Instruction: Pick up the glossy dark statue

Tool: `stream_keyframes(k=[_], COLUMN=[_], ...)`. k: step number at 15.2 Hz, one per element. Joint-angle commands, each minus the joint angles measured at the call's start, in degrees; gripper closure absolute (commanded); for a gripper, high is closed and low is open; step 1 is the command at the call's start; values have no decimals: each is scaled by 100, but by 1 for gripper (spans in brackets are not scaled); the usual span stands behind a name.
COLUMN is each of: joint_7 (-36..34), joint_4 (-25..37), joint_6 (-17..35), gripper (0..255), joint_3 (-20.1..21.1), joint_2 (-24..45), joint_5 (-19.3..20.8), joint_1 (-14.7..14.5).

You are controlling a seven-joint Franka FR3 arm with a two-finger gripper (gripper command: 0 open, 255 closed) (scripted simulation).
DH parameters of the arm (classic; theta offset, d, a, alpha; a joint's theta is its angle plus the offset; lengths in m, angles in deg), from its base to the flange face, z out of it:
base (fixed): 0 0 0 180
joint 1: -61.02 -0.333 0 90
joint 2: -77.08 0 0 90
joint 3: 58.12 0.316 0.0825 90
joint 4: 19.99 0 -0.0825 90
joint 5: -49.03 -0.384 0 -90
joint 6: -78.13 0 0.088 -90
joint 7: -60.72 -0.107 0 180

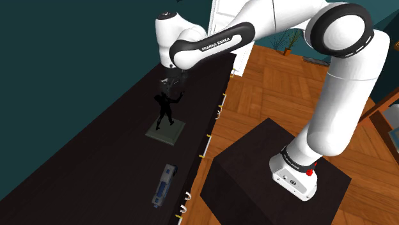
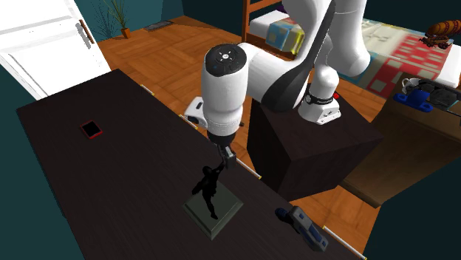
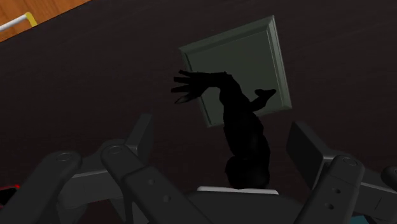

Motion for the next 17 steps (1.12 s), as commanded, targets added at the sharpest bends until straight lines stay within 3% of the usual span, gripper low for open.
stream_keyframes(k=[1,3,12,13,17], joint_7=[-142,-225,-359,-366,-366], joint_4=[486,869,686,692,679], joint_6=[-59,-122,309,302,308], gripper=[0,0,0,255,255], joint_3=[-33,-70,-151,-149,-148], joint_2=[500,860,1135,1135,1127], joint_5=[160,253,401,400,399], joint_1=[-161,-298,-337,-344,-341])
